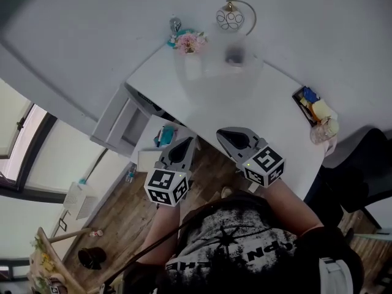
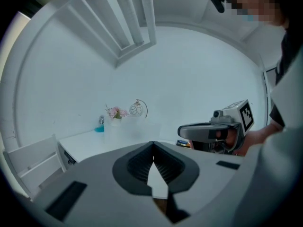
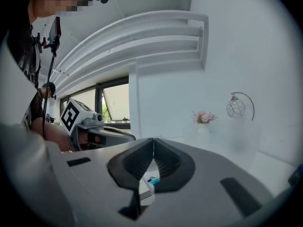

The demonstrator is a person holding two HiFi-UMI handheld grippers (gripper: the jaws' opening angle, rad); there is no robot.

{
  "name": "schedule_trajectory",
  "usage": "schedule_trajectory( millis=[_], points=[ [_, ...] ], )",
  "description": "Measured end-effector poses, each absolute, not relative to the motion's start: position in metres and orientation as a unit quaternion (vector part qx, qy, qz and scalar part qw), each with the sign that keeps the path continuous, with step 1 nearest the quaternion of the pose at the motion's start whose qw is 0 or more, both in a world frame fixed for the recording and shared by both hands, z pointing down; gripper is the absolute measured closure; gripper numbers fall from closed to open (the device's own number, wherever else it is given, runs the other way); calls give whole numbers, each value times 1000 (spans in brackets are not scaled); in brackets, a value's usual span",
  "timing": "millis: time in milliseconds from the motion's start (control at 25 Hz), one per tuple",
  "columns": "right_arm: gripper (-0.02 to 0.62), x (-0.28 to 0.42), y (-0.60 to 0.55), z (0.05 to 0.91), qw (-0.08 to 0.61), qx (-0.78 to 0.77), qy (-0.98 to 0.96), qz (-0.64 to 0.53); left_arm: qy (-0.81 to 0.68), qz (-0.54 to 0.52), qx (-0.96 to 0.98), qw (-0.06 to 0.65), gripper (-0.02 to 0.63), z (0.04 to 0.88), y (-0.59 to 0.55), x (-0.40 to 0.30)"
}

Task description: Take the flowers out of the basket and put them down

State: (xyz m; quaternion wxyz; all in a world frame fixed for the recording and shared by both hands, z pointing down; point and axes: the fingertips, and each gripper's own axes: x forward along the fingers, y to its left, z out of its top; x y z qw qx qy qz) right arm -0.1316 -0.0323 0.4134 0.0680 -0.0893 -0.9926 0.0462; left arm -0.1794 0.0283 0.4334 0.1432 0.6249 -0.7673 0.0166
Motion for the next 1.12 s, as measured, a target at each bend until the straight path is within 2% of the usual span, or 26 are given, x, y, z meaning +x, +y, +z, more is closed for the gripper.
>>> schedule_trajectory(
  millis=[800, 1120],
  points=[
    [578, -183, -92, 415, 60, -104, -991, 62, -776, 29, 613, 144, 591, 429, -35, -232],
    [578, -229, -120, 412, 50, -77, -990, 108, -756, 40, 638, 141, 591, 426, -60, -280]
  ],
)
